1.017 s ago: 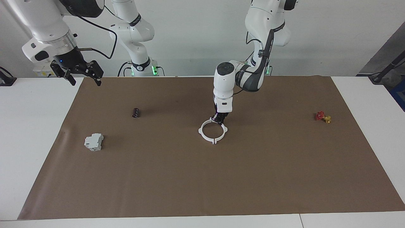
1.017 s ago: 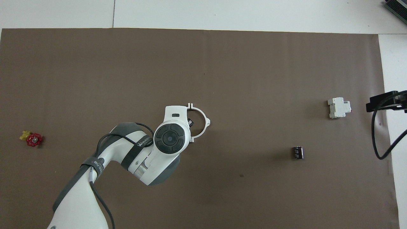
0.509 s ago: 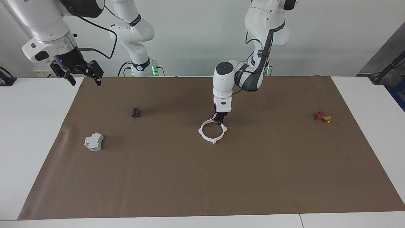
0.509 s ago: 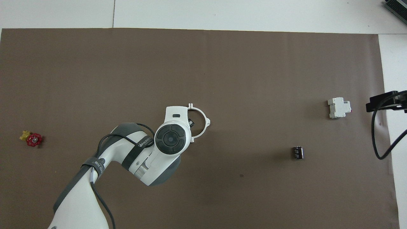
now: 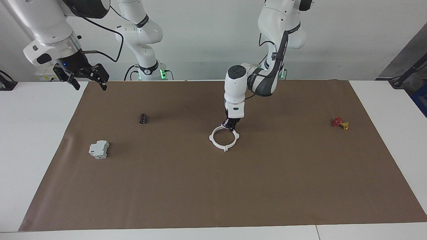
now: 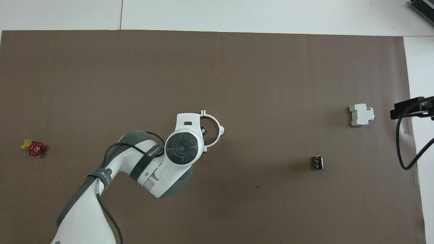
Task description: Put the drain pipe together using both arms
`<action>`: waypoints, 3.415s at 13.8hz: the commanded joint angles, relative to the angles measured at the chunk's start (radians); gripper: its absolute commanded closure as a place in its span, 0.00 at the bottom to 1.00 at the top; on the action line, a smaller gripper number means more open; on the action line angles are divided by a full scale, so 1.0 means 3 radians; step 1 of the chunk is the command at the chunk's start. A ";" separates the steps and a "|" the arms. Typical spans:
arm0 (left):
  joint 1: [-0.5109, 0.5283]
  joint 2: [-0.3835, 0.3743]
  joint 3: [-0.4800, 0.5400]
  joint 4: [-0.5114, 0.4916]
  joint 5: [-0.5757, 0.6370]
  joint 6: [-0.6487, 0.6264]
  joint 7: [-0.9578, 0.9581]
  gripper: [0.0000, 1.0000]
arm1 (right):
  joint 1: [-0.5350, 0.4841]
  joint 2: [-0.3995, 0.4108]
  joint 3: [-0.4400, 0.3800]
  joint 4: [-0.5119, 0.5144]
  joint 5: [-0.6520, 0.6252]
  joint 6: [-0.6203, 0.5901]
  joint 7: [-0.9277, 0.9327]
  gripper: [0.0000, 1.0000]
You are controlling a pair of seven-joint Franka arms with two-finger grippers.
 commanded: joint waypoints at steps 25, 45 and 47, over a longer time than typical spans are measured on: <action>0.0293 -0.1055 0.0091 0.0423 0.0187 -0.1772 0.1156 0.00 | -0.0015 -0.0042 0.0054 -0.0042 0.0050 -0.0136 -0.0128 0.00; 0.1853 -0.1844 0.0500 0.0486 -0.0079 -0.2394 0.4875 0.00 | -0.0015 -0.0042 0.0054 -0.0042 0.0050 -0.0141 -0.0118 0.00; 0.1853 -0.1792 0.0500 0.0440 -0.0094 -0.2225 0.4875 0.00 | -0.0015 -0.0042 0.0054 -0.0042 0.0050 -0.0141 -0.0118 0.00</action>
